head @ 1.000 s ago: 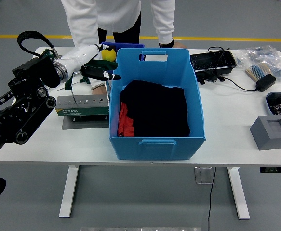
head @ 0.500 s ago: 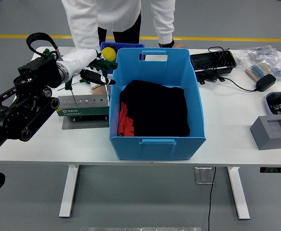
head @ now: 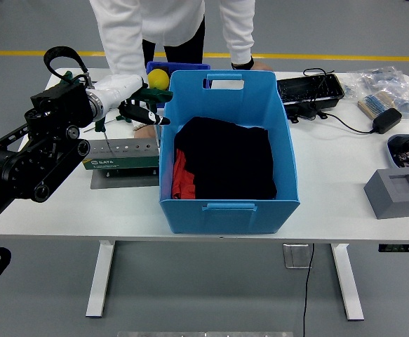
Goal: Lift tool from toolbox,place it in box,lift tool from toolbox,place it in box
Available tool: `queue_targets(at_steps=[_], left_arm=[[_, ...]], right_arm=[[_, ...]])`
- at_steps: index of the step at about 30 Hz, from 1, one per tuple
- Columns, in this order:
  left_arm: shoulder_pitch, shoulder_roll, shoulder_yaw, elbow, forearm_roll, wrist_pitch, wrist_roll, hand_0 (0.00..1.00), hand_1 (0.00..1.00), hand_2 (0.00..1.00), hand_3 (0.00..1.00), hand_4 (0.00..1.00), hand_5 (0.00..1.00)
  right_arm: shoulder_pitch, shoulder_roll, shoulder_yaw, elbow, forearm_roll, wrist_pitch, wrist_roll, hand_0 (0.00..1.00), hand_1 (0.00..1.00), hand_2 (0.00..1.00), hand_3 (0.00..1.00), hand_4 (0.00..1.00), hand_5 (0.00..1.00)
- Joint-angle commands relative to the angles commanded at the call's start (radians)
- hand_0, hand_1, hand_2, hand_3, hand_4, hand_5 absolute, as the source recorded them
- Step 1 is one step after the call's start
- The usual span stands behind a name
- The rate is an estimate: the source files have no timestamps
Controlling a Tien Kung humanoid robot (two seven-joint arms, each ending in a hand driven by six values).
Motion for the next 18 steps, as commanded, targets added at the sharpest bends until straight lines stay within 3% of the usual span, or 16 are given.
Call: queue_targets(at_steps=[5, 6, 11, 12, 17, 18], left_arm=[[-0.002, -0.002, 0.007, 0.008, -0.009, 0.007, 0.004, 0.276, 0.223, 0.247, 0.360, 0.998, 0.711], [-0.002, -0.002, 0.010, 0.010, -0.010, 0.007, 0.005, 0.239, 0.118, 0.162, 0.270, 0.998, 0.712], [-0.003, -0.001, 0.014, 0.016, -0.013, 0.010, 0.006, 0.239, 0.118, 0.162, 0.270, 0.998, 0.712], [-0.003, 0.000, 0.014, 0.016, -0.017, 0.010, 0.006, 0.222, 0.054, 0.111, 0.182, 0.998, 0.709], [-0.004, 0.000, 0.021, 0.021, -0.028, 0.014, 0.007, 0.222, 0.054, 0.111, 0.182, 0.998, 0.709], [-0.004, 0.000, 0.022, 0.022, -0.030, 0.015, 0.007, 0.189, 0.019, 0.076, 0.135, 0.998, 0.694]], right_arm=[[0.001, -0.001, 0.018, 0.000, -0.017, 0.001, -0.003, 0.698, 0.677, 0.740, 0.581, 0.830, 0.684], [0.001, -0.001, 0.021, 0.000, -0.021, 0.001, -0.004, 0.699, 0.678, 0.739, 0.582, 0.829, 0.683], [0.001, -0.002, 0.040, 0.000, -0.041, 0.003, -0.007, 0.699, 0.678, 0.739, 0.582, 0.829, 0.683], [0.002, -0.003, 0.045, 0.000, -0.047, 0.003, -0.009, 0.698, 0.678, 0.738, 0.582, 0.829, 0.683], [0.001, -0.003, 0.062, 0.000, -0.063, 0.005, -0.012, 0.698, 0.678, 0.738, 0.582, 0.829, 0.683], [0.001, -0.003, 0.064, 0.000, -0.065, 0.005, -0.012, 0.698, 0.677, 0.737, 0.582, 0.829, 0.683]])
